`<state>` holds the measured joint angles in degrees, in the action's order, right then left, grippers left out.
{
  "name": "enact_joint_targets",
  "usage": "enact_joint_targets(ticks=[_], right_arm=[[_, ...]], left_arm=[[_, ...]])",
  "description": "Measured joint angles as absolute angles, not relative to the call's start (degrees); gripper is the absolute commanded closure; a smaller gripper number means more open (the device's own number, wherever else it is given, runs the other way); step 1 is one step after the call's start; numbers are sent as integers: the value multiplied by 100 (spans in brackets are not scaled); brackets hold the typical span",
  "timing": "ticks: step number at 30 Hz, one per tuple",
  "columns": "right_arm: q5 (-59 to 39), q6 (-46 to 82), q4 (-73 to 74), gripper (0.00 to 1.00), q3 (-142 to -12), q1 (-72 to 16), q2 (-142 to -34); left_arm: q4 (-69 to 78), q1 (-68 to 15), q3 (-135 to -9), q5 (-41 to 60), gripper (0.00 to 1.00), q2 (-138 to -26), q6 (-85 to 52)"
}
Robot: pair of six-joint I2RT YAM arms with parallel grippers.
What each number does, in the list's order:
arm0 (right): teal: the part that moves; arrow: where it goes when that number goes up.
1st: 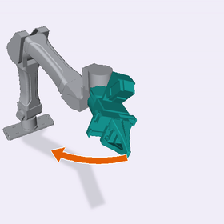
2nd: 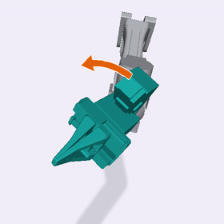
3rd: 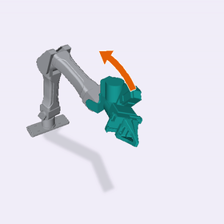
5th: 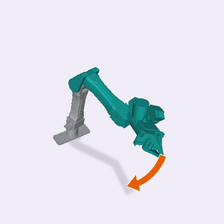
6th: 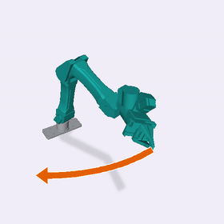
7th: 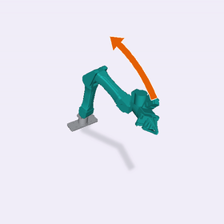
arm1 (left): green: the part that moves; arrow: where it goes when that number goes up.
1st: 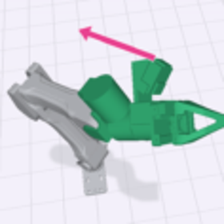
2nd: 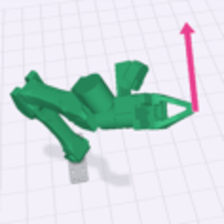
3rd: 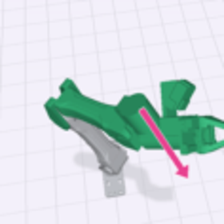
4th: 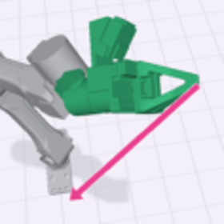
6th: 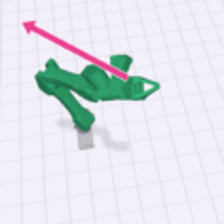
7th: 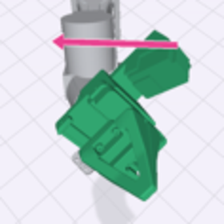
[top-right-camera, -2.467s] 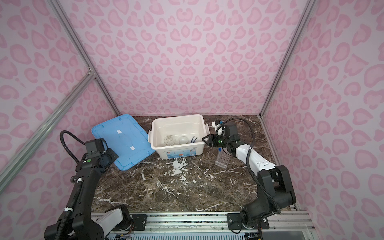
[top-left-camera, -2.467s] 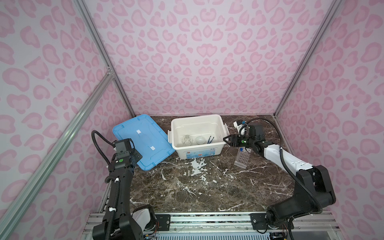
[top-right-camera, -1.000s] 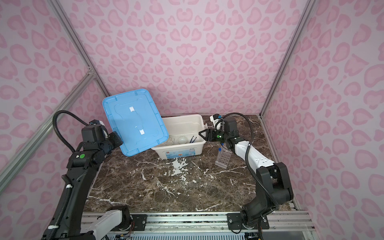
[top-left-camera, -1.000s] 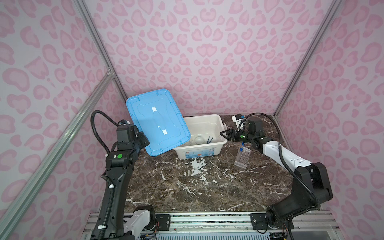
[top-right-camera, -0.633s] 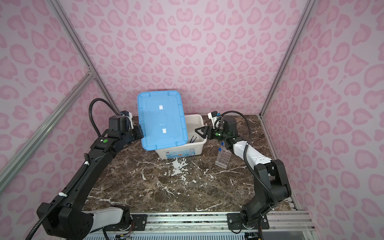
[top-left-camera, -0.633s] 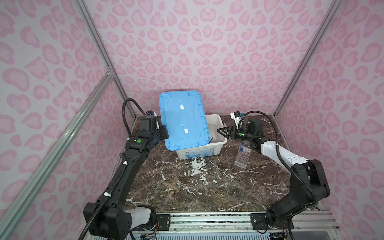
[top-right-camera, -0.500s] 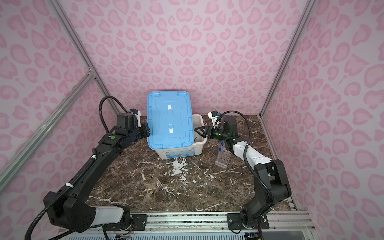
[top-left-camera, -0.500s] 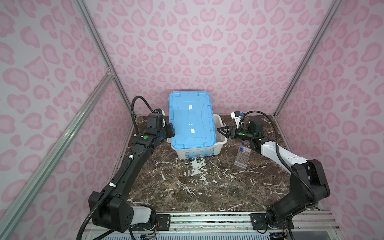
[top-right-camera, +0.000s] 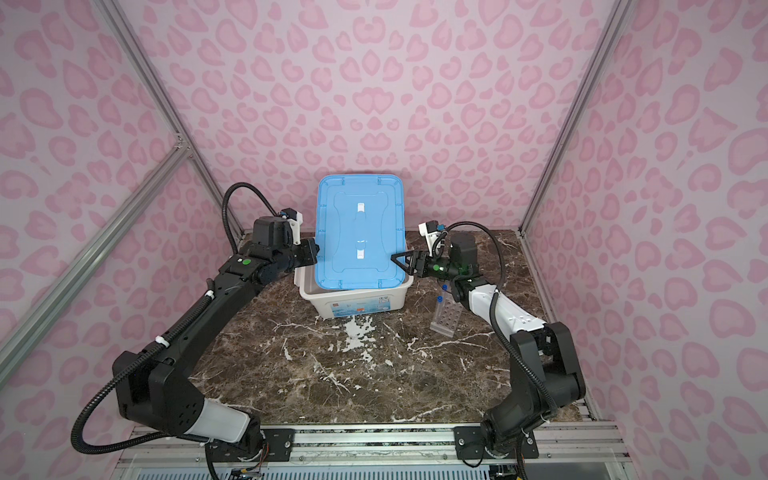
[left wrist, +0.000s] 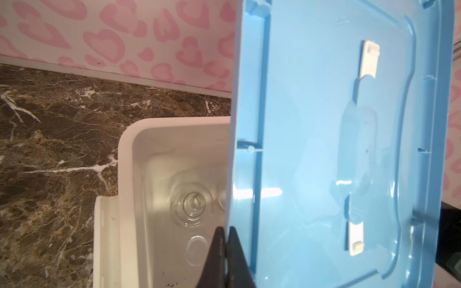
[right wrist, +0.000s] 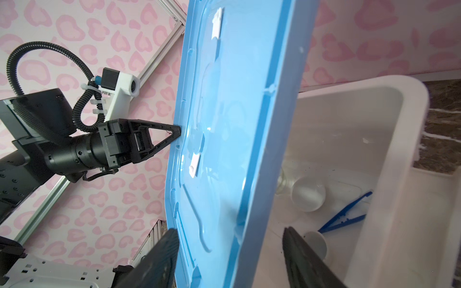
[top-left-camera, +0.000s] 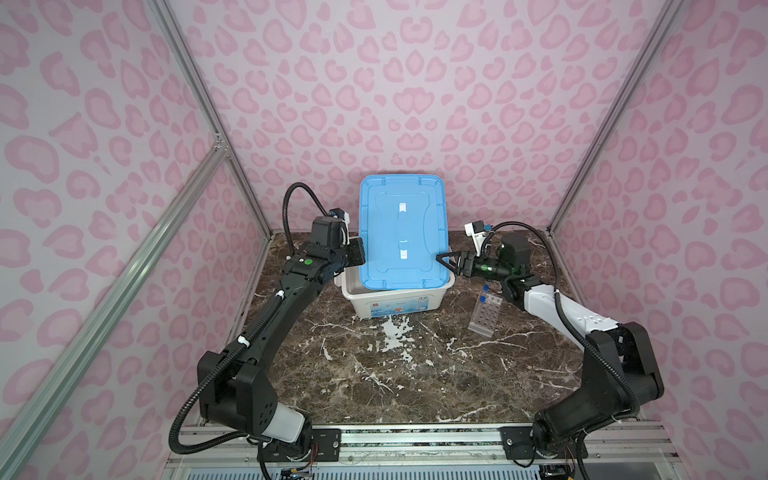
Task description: Organize the chemistry lab equipment
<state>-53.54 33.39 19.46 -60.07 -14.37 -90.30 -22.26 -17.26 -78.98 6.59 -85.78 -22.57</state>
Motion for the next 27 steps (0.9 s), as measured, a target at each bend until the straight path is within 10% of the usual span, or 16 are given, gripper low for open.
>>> enact_joint_targets(ticks=[16, 27], right_arm=[[-5590, 3691, 2276, 60, -5913, -1564, -9013], [-5221, 3365, 1566, 85, -6069, -1575, -8849]], left_arm=[[-1896, -1848, -8110, 1026, 92, -8993, -2327], [-1717, -1874, -8169, 1114, 69, -9244, -2401]])
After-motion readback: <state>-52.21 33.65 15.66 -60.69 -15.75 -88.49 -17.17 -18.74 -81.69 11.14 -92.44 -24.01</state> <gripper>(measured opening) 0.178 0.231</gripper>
